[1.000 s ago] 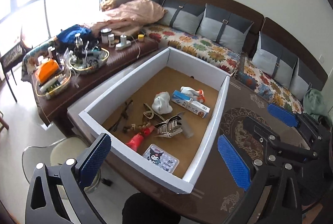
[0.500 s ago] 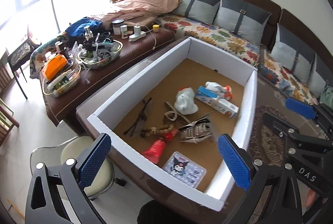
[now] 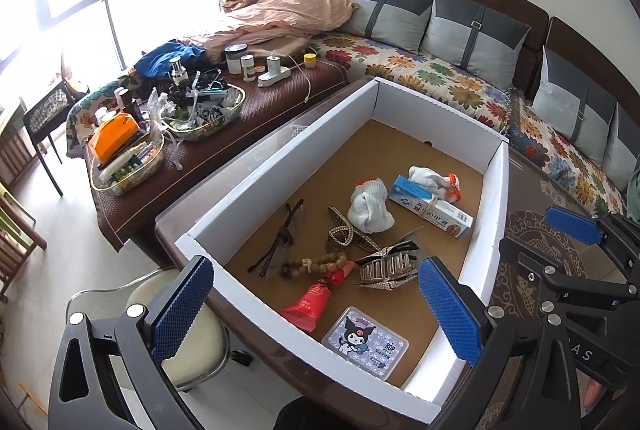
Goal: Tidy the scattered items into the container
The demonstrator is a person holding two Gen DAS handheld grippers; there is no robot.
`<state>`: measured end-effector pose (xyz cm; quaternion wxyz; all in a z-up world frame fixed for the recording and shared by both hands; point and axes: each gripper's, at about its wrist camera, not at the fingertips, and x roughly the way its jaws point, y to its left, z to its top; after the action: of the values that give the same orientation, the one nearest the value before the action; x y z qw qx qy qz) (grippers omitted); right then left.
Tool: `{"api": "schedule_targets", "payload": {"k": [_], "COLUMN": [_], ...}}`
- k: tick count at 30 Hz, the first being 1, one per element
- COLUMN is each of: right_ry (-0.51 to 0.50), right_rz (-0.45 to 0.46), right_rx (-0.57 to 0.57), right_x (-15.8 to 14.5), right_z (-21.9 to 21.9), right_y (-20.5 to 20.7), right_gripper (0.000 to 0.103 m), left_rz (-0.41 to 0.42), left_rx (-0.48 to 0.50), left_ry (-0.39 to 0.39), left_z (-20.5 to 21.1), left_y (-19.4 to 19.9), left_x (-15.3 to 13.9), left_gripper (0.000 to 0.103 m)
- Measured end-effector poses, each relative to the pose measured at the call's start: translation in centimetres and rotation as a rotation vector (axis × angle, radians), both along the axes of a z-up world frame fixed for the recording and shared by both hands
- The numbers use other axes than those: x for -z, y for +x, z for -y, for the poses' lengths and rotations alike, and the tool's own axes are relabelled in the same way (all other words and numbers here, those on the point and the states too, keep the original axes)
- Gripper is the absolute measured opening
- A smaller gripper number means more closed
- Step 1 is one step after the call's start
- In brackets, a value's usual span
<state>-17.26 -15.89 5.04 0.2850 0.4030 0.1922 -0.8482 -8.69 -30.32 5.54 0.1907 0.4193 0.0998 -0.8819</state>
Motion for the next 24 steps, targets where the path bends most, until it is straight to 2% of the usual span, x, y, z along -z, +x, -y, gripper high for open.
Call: {"api": "schedule_targets", "payload": {"k": [14,17,21,24], "right_ry": [-0.008,-0.009,-0.017,-0.021], "right_rz": [-0.001,-0.001,-0.004,-0.011], "right_rx": [0.007,0.014,0.020,0.019], "right_x": [0.4,0.5,0.5,0.3], "right_z": [-0.2,-0.4,-0.5,-0.6], "right_y": [-0.1,-0.2,-0.3,-0.2], "right_gripper": [0.063,0.063,0.063,0.063], "left_rz": [0.007,-0.021,-0.054,-0.061], "left_rx": [0.014,0.031,0.080,0.079], "left_ry": [0.003,-0.002,0.049,0.023], "left_z": [0.0,-0.3,-0.7,-1.2], "left_y": [-0.5,-0.2,0.0,-0.2], "left_x": [0.4,0.1,0.1,0.2], "left_gripper": [0.103,0.103,0.103,0.103]}}
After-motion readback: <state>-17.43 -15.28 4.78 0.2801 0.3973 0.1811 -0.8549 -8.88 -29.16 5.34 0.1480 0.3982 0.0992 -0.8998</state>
